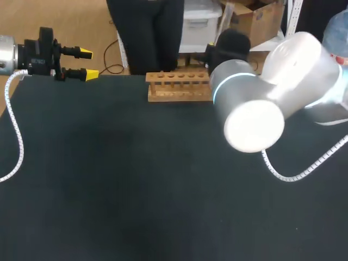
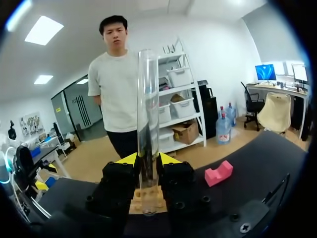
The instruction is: Grasp the test tube, adjust it, and insert it.
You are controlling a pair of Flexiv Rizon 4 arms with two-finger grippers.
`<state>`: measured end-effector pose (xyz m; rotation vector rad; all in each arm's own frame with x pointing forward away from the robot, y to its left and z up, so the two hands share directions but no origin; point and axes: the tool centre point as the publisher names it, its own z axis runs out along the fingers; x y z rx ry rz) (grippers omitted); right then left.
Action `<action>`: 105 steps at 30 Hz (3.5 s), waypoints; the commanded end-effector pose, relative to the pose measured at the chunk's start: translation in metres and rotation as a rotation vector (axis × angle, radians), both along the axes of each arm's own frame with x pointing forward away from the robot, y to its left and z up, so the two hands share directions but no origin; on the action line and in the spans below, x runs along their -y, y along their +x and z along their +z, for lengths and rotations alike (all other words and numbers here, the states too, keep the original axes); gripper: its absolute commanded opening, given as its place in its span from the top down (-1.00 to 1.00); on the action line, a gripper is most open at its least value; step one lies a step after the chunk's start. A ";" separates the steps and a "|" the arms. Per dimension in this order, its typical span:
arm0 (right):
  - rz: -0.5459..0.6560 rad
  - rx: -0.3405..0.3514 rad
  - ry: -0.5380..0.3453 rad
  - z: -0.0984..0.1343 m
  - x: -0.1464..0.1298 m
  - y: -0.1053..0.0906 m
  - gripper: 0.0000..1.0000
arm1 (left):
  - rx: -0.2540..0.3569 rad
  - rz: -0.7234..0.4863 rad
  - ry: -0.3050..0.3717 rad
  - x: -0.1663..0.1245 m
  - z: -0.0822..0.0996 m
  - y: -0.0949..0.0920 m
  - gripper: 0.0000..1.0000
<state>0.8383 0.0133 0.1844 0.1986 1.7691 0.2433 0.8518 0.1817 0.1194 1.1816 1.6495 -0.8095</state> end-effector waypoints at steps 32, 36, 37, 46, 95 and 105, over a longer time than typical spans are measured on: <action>0.037 0.172 -0.064 -0.026 -0.018 0.047 1.00 | 0.007 0.004 -0.003 0.000 -0.001 -0.002 -1.00; 0.039 0.173 -0.069 -0.030 -0.018 0.051 1.00 | 0.007 0.004 -0.003 0.000 -0.001 -0.002 -1.00; 0.040 0.172 -0.070 -0.031 -0.018 0.051 1.00 | 0.007 0.004 -0.003 0.000 -0.001 -0.002 -1.00; 0.046 0.176 -0.094 -0.037 -0.017 0.056 1.00 | 0.007 0.004 -0.003 0.000 -0.001 -0.002 -1.00; 0.082 0.139 -0.137 -0.077 -0.019 0.064 1.00 | 0.007 0.004 -0.003 0.000 -0.001 -0.002 -1.00; 0.088 0.147 -0.143 -0.086 -0.023 0.062 1.00 | 0.007 0.004 -0.003 0.000 -0.001 -0.002 -1.00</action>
